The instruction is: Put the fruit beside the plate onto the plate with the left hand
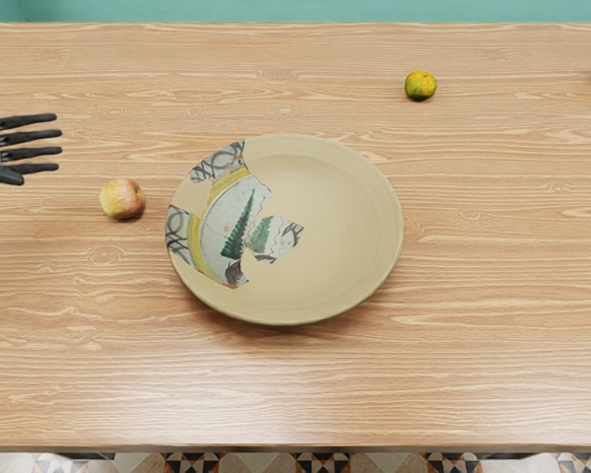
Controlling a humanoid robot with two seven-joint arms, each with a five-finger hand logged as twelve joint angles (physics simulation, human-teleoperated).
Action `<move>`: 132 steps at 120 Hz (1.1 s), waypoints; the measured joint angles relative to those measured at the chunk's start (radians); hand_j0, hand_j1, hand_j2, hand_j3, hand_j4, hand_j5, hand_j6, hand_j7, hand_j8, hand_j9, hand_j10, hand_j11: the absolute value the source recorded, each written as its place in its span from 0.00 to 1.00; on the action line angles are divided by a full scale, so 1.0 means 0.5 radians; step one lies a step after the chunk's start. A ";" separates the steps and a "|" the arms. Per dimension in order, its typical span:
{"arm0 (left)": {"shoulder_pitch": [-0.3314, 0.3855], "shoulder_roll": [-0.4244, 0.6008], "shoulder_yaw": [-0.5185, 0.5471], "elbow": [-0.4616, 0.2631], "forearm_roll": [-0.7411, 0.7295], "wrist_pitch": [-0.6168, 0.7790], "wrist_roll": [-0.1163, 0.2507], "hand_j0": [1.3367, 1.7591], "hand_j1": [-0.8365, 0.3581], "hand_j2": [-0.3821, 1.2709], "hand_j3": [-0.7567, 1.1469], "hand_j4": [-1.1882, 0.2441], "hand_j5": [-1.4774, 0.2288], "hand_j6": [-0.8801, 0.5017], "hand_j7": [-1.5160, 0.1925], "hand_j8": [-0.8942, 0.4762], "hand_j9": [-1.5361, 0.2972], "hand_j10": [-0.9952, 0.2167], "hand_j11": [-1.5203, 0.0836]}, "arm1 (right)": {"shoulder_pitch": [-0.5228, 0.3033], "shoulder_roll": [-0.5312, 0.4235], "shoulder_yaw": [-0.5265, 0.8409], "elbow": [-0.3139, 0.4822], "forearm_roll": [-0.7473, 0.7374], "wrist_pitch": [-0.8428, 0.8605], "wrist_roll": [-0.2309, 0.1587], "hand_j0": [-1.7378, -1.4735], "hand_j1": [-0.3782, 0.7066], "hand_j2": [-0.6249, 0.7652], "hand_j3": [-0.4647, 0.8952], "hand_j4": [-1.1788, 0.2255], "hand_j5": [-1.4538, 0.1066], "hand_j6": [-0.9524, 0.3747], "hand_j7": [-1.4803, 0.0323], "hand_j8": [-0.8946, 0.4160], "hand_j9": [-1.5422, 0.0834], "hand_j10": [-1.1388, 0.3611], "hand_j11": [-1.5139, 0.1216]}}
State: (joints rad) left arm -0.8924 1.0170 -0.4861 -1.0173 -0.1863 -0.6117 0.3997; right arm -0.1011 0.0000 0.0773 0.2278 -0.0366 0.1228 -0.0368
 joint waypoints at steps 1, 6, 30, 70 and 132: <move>0.000 0.000 0.000 0.000 0.000 0.000 0.000 0.76 0.99 0.23 0.40 0.83 0.87 0.64 0.89 0.65 0.84 0.82 0.95 | 0.001 0.000 0.001 0.001 0.000 0.000 0.000 0.30 0.04 0.45 0.34 0.83 0.92 0.71 0.97 0.67 0.94 0.75 0.91; 0.000 0.000 0.002 -0.002 0.001 0.000 0.001 0.76 0.99 0.23 0.40 0.83 0.87 0.64 0.89 0.65 0.84 0.82 0.95 | 0.005 0.000 0.005 0.006 0.001 -0.001 0.000 0.30 0.04 0.45 0.34 0.83 0.92 0.71 0.97 0.67 0.94 0.75 0.91; -0.095 -0.084 0.088 -0.005 0.058 0.000 0.125 0.76 0.99 0.23 0.40 0.83 0.87 0.64 0.89 0.66 0.84 0.82 0.95 | 0.017 0.000 -0.004 0.017 0.001 -0.004 0.000 0.30 0.04 0.45 0.34 0.83 0.92 0.71 0.97 0.67 0.94 0.75 0.91; -0.613 -0.112 0.137 -0.650 1.054 0.060 0.405 0.76 0.98 0.23 0.40 0.82 0.86 0.63 0.88 0.64 0.83 0.81 0.94 | 0.021 0.000 -0.007 0.023 0.000 0.000 0.000 0.30 0.04 0.45 0.34 0.83 0.92 0.71 0.97 0.67 0.94 0.75 0.91; -0.573 -0.650 0.488 -0.953 2.535 1.199 0.422 0.76 0.92 0.24 0.40 0.77 0.81 0.58 0.83 0.59 0.78 0.75 0.89 | 0.021 0.000 -0.007 0.023 -0.001 0.000 0.000 0.30 0.04 0.45 0.34 0.83 0.92 0.71 0.97 0.67 0.94 0.75 0.91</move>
State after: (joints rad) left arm -1.1791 0.6921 -0.2420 -1.4939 1.0813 -0.0121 0.6108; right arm -0.0905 0.0000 0.0736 0.2393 -0.0368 0.1228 -0.0368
